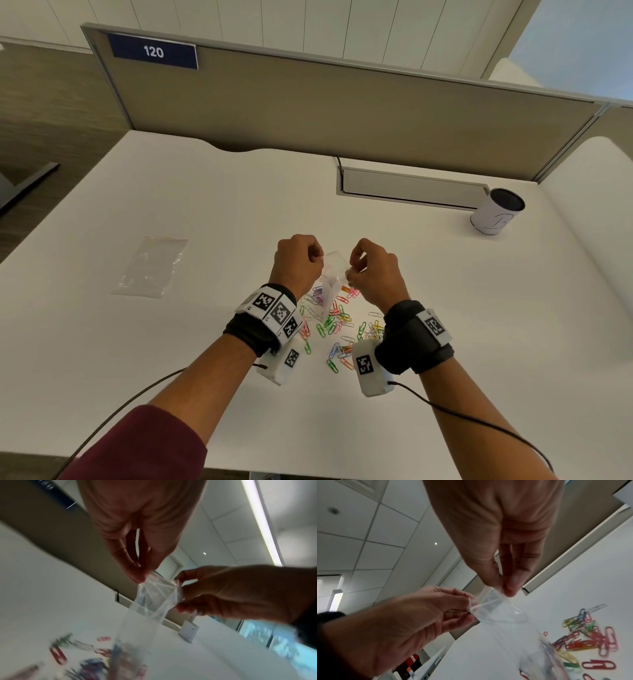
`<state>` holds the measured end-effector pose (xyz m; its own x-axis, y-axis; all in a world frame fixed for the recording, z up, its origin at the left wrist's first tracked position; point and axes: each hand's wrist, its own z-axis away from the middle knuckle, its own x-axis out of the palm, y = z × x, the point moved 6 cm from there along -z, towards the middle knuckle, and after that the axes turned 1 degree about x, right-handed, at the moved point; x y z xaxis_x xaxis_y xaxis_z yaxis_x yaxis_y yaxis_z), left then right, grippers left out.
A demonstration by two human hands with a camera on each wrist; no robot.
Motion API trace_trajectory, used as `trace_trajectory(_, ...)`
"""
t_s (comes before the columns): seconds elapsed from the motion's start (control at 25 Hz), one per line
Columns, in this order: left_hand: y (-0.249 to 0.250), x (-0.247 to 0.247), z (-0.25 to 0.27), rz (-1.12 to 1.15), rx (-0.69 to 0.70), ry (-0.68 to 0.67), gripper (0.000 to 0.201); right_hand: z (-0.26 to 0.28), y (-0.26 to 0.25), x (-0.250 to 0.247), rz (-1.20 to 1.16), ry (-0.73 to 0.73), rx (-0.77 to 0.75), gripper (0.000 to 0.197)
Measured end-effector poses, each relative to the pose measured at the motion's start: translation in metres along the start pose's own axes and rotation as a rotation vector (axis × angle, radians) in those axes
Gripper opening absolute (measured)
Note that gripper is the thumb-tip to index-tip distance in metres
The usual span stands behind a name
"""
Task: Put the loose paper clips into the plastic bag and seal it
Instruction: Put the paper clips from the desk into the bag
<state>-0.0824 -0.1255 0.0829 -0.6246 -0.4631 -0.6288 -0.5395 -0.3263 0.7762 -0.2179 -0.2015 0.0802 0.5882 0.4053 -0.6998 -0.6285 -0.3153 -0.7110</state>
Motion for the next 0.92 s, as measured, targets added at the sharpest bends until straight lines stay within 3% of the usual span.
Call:
trace_trajectory(0.08,0.004,-0.004,0.000,-0.164,0.072,-0.001,0.010,0.000,0.005,0.000,-0.087,0.015,-0.020,0.012)
trace_trajectory(0.16,0.007,-0.005,0.001,-0.269,0.124,-0.015,0.012,0.002,0.024,0.001,-0.134,0.014,-0.010,0.021)
trace_trajectory(0.24,0.007,-0.005,0.001,-0.332,0.148,-0.021,0.014,0.008,0.059,0.011,0.003,-0.053,0.059,0.037)
trace_trajectory(0.36,0.007,0.000,0.002,-0.369,0.164,-0.038,0.016,0.031,0.113,0.037,0.381,-0.306,0.268,0.077)
trace_trajectory(0.48,0.007,0.004,0.004,-0.324,0.151,-0.040,0.014,0.040,0.113,0.053,0.419,-0.354,0.253,0.089)
trace_trajectory(0.6,0.005,0.009,0.004,-0.224,0.115,-0.033,0.010,0.042,0.100,0.066,0.440,-0.388,0.134,0.081)
trace_trajectory(0.84,-0.011,0.016,0.002,-0.028,-0.007,-0.028,0.003,0.043,0.096,0.074,0.436,-0.280,-0.030,0.027)
trace_trajectory(0.92,-0.013,0.019,0.002,-0.002,-0.025,-0.045,0.004,0.041,0.096,0.073,0.464,-0.248,-0.082,0.018)
